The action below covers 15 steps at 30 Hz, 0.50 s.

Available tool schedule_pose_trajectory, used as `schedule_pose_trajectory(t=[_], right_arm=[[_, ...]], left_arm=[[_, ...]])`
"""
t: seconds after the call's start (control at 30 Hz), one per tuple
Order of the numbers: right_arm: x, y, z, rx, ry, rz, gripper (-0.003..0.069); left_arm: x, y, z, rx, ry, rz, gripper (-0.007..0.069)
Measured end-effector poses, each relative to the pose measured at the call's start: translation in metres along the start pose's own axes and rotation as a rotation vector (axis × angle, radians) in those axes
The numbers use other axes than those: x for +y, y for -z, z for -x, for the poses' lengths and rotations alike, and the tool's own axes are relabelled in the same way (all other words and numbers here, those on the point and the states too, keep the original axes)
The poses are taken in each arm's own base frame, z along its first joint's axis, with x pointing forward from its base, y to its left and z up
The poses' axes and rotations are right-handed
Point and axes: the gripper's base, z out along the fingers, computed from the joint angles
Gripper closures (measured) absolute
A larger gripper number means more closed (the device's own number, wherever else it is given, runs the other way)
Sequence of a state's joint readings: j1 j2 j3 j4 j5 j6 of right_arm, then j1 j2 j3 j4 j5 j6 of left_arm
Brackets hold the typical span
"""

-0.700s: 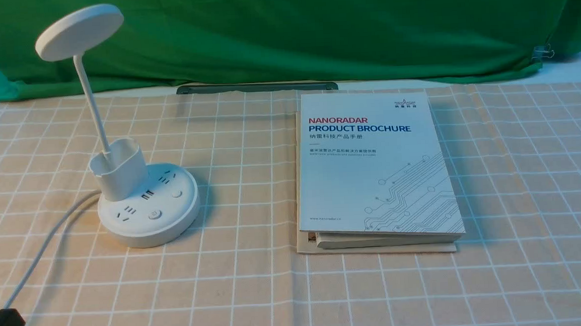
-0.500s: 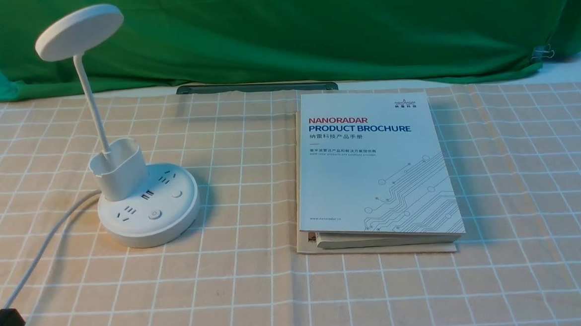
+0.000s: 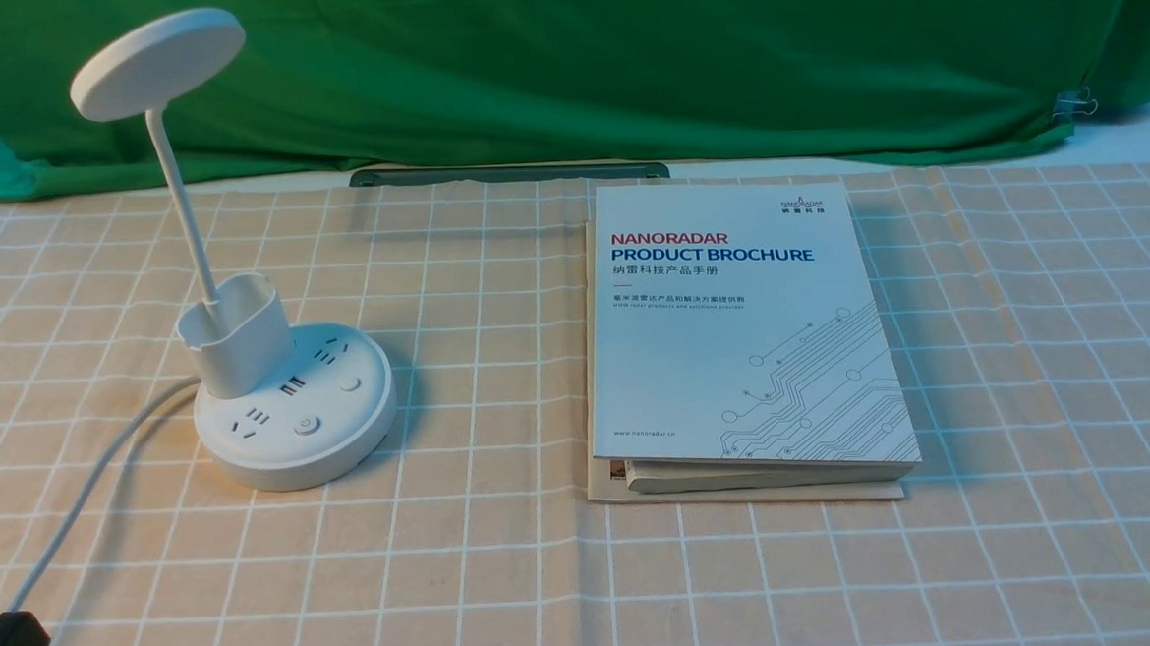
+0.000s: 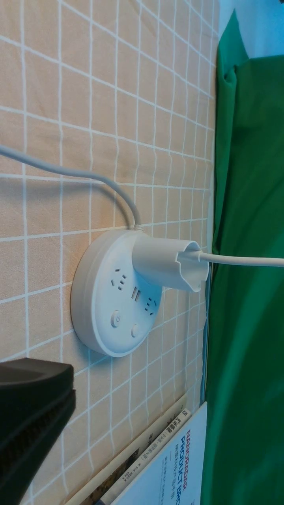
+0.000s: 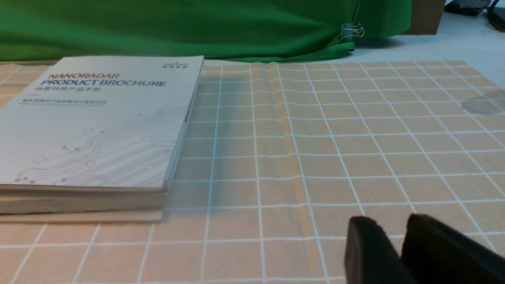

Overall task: Turn on the table lamp on the light coffee tablecloth with your hand.
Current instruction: 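Press the power button on the lamp base to turn the lamp on with the left gripper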

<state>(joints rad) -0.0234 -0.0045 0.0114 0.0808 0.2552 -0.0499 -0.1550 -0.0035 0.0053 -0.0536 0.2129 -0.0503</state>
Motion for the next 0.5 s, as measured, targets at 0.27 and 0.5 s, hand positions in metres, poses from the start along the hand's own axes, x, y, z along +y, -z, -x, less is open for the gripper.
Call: schedule_pose_trajectory(t=[0.27,0.5], right_arm=[[0.0,0.0,0.0,0.0,0.0,0.0,0.0437],[0.0,0.0,0.0,0.0,0.0,0.0,0.0421]], left_arm=[[0.0005,0.0,0.0,0.0,-0.047,0.006,0.0603],[0.0009,0.0,0.0001,0.0,-0.071,0.01,0.0603]])
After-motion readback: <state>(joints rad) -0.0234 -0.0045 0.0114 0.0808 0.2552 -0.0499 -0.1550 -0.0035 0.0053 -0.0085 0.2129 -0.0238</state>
